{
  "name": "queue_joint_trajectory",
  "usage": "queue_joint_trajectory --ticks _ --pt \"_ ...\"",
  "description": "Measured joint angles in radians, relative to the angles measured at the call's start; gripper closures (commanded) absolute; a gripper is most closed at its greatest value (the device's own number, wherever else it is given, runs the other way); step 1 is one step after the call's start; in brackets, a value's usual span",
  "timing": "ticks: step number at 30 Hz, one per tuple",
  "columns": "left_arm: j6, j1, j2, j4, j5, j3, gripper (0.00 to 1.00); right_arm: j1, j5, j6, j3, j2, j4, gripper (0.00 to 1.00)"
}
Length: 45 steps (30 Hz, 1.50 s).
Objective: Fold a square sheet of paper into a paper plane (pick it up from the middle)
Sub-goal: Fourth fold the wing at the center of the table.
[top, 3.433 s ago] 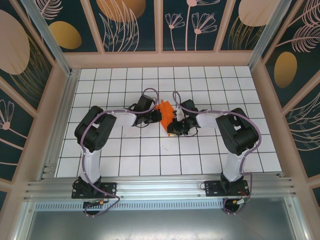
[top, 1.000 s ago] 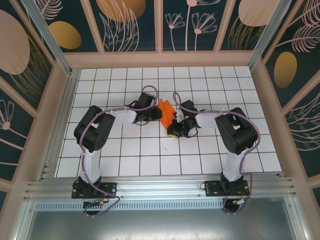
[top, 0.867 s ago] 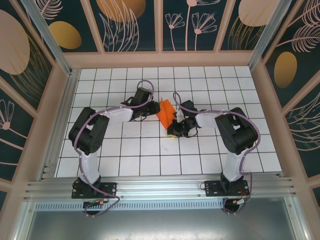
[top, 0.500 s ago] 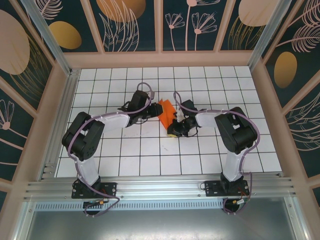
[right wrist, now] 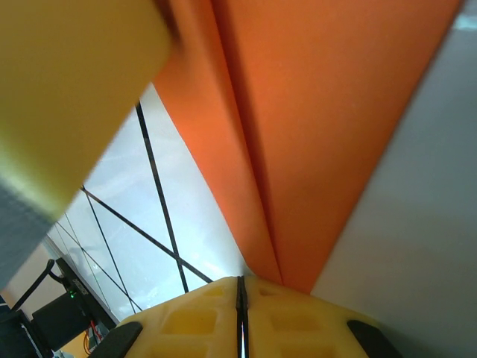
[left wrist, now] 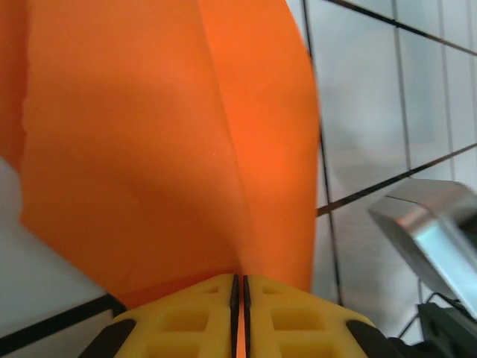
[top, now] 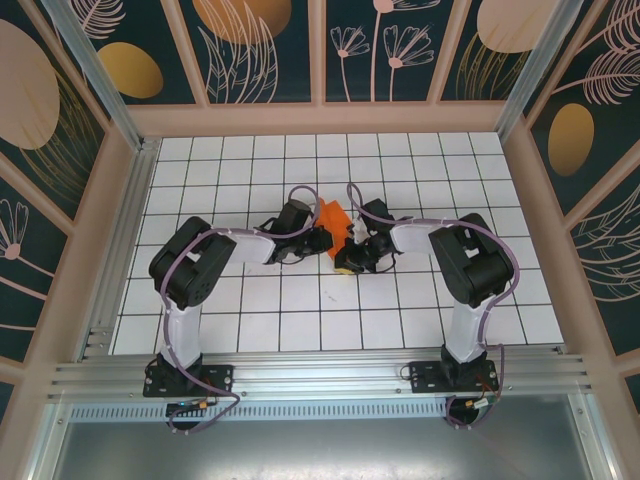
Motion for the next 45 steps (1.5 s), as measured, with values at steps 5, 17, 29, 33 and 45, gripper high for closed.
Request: queue_joint_trajectory --ticks 5,17,29,33,45 --pt "0.005 0.0 0.004 -0.007 -0.011 0.02 0.89 0.0 -0.001 0.0 0.0 0.0 0.0 0.89" --pt "0.038 0.003 0.026 -0.024 -0.027 0.049 0.89 0.0 -0.001 0.0 -0.001 0.0 0.001 0.89" --pt "0.055 0.01 0.034 -0.048 -0.034 0.063 0.92 0.003 0.004 0.009 -0.006 -0.027 0.019 0.88" --pt "0.057 0.013 0.04 -0.05 -0.031 0.072 0.92 0.005 0.03 0.027 0.01 -0.044 0.021 0.88" --pt "0.058 0.017 0.047 -0.055 -0.024 0.083 0.92 0.003 0.067 0.057 0.041 0.01 0.045 0.89"
